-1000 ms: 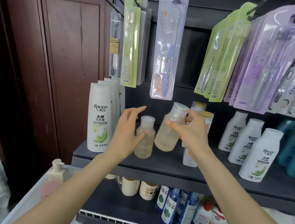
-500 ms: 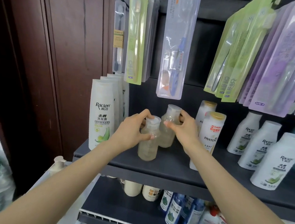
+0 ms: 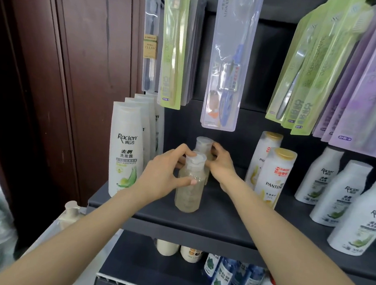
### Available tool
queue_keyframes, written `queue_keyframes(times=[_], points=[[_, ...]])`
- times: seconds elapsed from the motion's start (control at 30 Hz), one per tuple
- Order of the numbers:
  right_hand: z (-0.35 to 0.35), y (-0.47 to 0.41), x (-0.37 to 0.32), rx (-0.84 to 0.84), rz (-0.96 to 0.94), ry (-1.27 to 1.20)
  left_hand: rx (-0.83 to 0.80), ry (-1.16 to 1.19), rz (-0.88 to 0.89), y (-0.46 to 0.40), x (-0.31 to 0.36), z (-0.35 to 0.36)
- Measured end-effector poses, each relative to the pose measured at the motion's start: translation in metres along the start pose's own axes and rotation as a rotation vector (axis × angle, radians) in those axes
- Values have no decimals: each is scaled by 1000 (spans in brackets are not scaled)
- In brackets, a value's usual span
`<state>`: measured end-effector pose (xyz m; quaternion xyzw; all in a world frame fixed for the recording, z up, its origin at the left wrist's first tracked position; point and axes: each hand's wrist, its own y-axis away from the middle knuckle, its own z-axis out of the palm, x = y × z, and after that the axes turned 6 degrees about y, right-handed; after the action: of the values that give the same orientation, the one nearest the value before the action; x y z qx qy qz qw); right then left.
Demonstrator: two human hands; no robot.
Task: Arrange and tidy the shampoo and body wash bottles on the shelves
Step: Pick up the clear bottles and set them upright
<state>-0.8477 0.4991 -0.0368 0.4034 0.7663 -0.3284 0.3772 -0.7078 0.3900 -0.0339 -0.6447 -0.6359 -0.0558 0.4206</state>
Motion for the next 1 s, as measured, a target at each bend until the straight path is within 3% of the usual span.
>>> queue_keyframes(times=[0.27, 0.67, 0.83, 1.0], points=[[-12, 4, -5, 32, -118, 104, 10, -7, -3, 1, 0, 1], [-13, 11, -9, 28, -117, 67, 64, -18, -22, 6, 0, 8], [-27, 35, -11, 116, -234, 241, 80, 9, -56, 11, 6, 13], [-37, 73, -20, 175, -351, 254, 316, 129, -88, 23, 28, 7]])
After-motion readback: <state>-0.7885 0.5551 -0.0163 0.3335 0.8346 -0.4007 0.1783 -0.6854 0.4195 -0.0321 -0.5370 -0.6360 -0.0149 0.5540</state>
